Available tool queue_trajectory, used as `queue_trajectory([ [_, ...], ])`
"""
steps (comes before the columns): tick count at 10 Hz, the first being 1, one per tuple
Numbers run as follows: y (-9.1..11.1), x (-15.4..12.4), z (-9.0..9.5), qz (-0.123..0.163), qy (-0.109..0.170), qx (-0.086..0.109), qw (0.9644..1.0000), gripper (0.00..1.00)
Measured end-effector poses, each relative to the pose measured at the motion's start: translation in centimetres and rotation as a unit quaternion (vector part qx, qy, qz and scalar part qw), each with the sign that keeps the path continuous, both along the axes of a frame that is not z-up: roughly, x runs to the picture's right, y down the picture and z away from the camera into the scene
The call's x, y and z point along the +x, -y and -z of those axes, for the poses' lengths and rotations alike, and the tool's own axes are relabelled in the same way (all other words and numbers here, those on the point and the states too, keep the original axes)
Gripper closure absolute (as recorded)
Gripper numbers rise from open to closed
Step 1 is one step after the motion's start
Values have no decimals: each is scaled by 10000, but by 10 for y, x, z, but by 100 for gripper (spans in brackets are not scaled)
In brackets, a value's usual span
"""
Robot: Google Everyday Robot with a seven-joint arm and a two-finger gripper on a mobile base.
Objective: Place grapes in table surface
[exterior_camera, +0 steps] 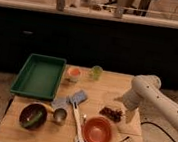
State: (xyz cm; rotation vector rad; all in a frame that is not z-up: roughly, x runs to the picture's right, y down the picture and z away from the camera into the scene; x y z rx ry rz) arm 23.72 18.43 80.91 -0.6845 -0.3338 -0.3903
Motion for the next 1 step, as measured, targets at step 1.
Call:
queue_trajectory([
  [1, 0, 0, 0, 0, 0, 0, 10000, 20],
])
